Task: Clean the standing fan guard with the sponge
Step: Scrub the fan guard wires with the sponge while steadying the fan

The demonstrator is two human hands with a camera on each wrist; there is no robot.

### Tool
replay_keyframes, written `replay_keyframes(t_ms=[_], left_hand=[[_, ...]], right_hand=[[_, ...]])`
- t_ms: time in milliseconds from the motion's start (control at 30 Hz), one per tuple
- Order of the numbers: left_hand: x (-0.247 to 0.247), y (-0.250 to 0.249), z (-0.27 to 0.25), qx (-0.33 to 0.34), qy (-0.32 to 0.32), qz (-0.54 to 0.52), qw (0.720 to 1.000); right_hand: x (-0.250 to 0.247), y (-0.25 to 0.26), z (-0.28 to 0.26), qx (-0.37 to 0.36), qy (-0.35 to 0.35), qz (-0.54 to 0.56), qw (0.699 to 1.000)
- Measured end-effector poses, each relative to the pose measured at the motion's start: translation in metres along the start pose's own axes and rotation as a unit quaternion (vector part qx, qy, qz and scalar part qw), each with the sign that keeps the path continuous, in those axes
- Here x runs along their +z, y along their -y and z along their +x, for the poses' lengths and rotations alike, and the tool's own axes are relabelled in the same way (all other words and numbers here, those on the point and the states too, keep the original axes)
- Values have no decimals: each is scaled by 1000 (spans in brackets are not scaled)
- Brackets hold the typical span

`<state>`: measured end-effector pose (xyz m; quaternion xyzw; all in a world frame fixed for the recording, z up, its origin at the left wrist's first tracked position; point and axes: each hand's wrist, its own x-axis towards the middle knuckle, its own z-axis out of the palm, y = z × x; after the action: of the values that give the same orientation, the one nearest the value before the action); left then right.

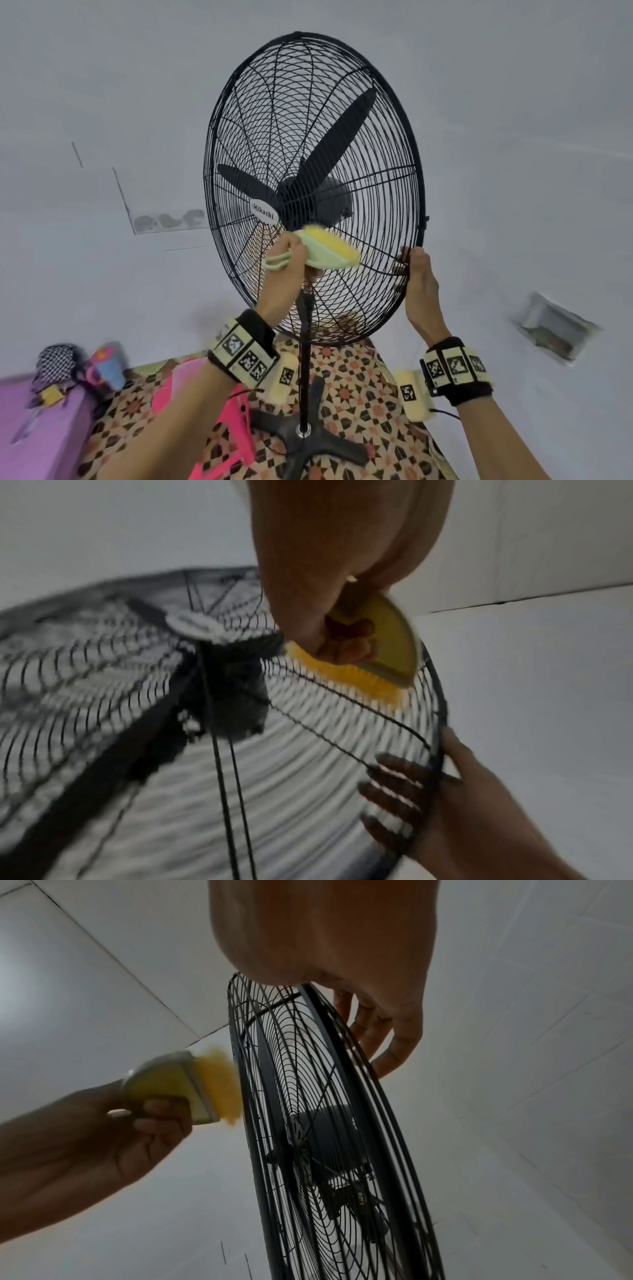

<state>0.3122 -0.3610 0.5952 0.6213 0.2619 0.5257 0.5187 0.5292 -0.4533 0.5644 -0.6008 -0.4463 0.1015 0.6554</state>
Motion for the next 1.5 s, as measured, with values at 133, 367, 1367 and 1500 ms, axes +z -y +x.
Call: replay_keyframes(t_ms=[133, 367, 1367, 1500], left_hand=[[-4, 4, 8, 0, -40, 18, 999], [6, -13, -13, -7, -53, -16, 998], [26, -4, -18, -17, -131, -18, 991], [8, -7, -22, -12, -13, -17, 1000]], right_hand=[[0, 2, 3, 7, 11, -10, 1000], [5, -4, -2, -3, -12, -17, 1000], [6, -5, 4, -30, -8, -45, 998], [3, -9, 5, -37, -6, -37, 999]])
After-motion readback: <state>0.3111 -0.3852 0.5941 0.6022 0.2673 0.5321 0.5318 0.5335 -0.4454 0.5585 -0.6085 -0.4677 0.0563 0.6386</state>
